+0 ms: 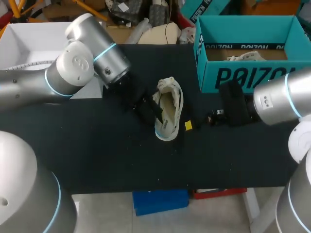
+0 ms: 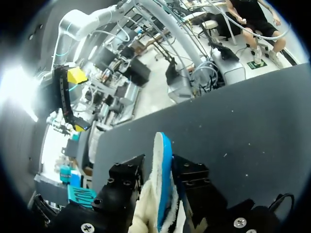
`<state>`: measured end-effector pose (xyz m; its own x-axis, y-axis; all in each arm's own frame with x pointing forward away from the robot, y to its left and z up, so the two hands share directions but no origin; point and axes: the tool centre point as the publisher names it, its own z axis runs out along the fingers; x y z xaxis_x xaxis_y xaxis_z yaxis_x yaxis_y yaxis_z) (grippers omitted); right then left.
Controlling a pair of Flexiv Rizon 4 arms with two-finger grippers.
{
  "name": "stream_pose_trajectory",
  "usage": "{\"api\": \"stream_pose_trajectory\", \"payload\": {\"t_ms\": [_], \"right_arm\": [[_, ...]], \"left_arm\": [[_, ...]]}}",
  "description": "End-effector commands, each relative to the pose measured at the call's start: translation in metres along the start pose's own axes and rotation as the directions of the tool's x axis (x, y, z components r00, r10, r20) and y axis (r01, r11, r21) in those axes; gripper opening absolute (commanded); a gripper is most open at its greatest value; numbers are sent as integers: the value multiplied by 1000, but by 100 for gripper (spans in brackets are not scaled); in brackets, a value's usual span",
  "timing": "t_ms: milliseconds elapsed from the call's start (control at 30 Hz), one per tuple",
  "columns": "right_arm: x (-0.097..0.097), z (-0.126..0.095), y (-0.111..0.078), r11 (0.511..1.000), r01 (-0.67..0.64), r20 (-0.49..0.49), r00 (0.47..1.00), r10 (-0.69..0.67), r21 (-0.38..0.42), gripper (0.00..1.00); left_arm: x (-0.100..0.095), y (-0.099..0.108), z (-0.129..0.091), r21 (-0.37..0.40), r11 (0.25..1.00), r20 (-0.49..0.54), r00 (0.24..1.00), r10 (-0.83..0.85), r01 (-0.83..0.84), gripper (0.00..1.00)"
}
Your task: Take the shoe out of the shoebox, open the shoe tongue, remove and reinsert the insole, then place the shoe into the shoebox
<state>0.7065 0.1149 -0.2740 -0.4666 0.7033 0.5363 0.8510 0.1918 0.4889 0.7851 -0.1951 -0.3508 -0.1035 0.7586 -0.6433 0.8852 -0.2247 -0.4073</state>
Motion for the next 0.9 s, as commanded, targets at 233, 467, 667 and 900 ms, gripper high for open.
{"api": "stream_pose_trajectory", "payload": {"t_ms": [233,467,667,900], "right_arm": [[1,1,0,1000,-1,4,1000,1,1,100],[1,1,0,1000,-1,4,1000,1,1,100],[1,1,0,1000,-1,4,1000,1,1,100],[1,1,0,1000,-1,4,1000,1,1,100]], "left_arm": [[12,-8,7,-14,999,-8,999,-46,45,0],[10,7,3,-26,999,56,998,-34,36,0],[6,26,7,-55,998,75,997,-19,23,0],[0,45,7,-145,989,76,997,-17,27,0]]}}
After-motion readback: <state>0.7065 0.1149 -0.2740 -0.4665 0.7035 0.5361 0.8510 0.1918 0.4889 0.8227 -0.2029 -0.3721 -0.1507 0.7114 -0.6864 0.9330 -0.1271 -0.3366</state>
